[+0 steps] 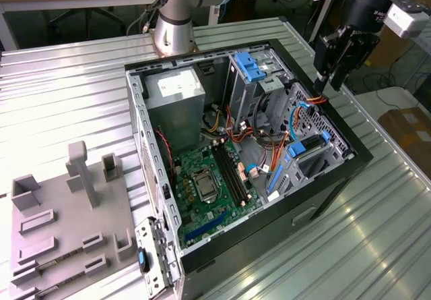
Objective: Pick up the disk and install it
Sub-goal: 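Insert the first disk wire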
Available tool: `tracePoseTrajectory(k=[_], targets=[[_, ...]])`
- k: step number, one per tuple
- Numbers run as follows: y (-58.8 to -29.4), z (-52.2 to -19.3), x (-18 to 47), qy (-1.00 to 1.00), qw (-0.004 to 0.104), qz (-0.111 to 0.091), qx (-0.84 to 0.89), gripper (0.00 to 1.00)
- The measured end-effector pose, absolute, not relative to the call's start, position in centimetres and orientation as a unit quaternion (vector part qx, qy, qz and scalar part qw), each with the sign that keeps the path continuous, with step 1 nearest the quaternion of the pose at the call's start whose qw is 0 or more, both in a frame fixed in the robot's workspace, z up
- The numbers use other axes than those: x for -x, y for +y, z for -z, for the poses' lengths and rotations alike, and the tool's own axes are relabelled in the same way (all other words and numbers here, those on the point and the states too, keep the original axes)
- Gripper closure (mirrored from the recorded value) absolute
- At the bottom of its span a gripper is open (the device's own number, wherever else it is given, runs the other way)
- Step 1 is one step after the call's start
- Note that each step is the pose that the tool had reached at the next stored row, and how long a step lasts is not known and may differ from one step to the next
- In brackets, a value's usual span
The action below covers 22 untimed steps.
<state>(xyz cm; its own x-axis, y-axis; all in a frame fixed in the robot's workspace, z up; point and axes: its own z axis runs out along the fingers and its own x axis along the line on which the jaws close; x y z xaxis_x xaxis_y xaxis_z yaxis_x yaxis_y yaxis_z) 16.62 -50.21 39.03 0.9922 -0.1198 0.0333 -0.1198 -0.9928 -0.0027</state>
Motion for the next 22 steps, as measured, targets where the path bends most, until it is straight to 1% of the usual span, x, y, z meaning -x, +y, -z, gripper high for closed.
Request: tracePoseTrajectory(k=[3,8,9,10,11,16,22], targets=[[-49.6,-38.6,-17.4,0.057,0.001,0.017,0.998,0.45],[-49.5,-37.6,-17.7,0.045,0.001,0.018,0.999,0.45],[-49.5,-37.5,-17.7,0.045,0.000,0.021,0.999,0.45],[-49.5,-37.4,-17.7,0.045,0.001,0.030,0.999,0.45],[-49.5,-37.4,-17.7,0.045,0.000,0.035,0.998,0.45],[-49.6,-37.3,-17.3,0.048,-0.001,0.035,0.998,0.45],[-49.6,-36.8,-17.4,0.103,-0.004,0.035,0.994,0.45]])
